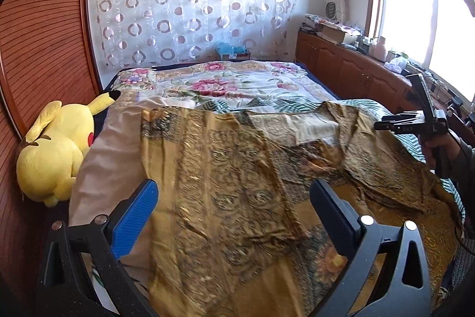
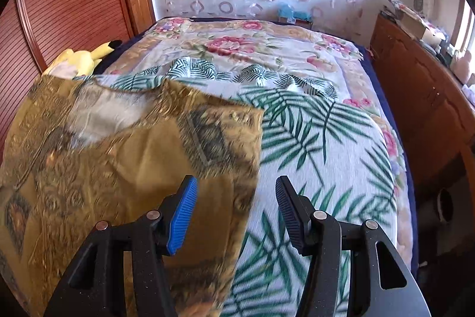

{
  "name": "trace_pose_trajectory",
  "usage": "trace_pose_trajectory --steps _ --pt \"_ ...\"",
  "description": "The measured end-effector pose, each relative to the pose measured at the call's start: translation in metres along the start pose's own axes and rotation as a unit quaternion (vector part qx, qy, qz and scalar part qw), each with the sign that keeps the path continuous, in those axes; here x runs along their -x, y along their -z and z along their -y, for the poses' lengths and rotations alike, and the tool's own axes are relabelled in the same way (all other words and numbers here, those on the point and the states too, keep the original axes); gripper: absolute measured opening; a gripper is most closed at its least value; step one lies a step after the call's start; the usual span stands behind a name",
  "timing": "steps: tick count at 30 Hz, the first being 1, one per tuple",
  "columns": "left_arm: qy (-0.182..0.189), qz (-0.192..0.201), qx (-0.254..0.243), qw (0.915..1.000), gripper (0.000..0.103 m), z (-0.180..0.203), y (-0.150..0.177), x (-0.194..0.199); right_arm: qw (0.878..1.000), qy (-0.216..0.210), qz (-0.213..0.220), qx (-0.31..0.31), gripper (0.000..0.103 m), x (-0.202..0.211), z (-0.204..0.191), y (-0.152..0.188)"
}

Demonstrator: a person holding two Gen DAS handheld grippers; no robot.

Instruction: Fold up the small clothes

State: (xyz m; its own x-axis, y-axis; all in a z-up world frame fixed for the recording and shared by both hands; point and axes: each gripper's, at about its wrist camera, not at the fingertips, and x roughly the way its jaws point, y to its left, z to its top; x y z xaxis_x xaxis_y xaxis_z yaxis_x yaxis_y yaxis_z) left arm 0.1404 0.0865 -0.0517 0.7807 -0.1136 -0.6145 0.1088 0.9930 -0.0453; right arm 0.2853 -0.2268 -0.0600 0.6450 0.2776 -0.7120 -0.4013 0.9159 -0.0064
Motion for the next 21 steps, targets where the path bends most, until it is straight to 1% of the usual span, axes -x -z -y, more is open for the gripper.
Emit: trace_pose_trajectory --steps 4,6,7,9,11,13,14,15,19,20,21 --pt "-0.013 -0.008 0.005 0.9999 0.103 -0.019 -0.012 -0.014 1.0 -0.024 -0.001 -0.013 0.057 -0.019 0.017 -0.012" --pt "-0.019 -0.011 0.008 0.9997 0.103 -0.027 -0.017 -0.021 0.999 -0.028 -0.004 -0.017 0.057 -0.027 0.021 -0.015" --pt "-0.022 -0.013 0.01 0.9996 0.103 -0.031 -0.019 -0.024 0.999 -0.03 -0.002 -0.014 0.057 -0.031 0.024 -0.013" --pt "-0.028 -0.017 0.011 0.9994 0.103 -0.039 -0.023 -0.031 0.999 -0.036 -0.002 -0.005 0.05 -0.033 0.023 -0.012" --pt "-0.034 -0.022 0.012 0.9991 0.103 -0.047 -0.025 -0.04 0.999 -0.035 -0.003 0.017 0.05 -0.031 0.018 -0.01" --pt "-0.04 -0.029 0.012 0.9987 0.103 -0.053 -0.027 -0.048 0.999 -0.031 -0.006 0.031 0.047 -0.031 0.018 -0.008" --pt "-0.042 -0.032 0.012 0.9985 0.103 -0.057 -0.028 -0.052 0.999 -0.037 -0.007 0.033 0.041 -0.029 0.019 -0.009" --pt "-0.044 -0.035 0.013 0.9983 0.103 -0.06 -0.029 -0.056 0.998 -0.044 -0.01 0.037 0.031 -0.028 0.019 -0.009" --pt "-0.047 -0.04 0.019 0.9979 0.103 -0.069 -0.033 -0.066 0.996 -0.063 -0.017 0.056 0.007 -0.027 0.019 -0.012" --pt "-0.047 -0.043 0.023 0.9977 0.103 -0.072 -0.034 -0.069 0.996 -0.063 -0.015 0.056 0.006 -0.024 0.022 -0.014" --pt "-0.046 -0.045 0.026 0.9976 0.103 -0.074 -0.035 -0.071 0.997 -0.055 -0.006 0.056 0.006 -0.02 0.023 -0.015"
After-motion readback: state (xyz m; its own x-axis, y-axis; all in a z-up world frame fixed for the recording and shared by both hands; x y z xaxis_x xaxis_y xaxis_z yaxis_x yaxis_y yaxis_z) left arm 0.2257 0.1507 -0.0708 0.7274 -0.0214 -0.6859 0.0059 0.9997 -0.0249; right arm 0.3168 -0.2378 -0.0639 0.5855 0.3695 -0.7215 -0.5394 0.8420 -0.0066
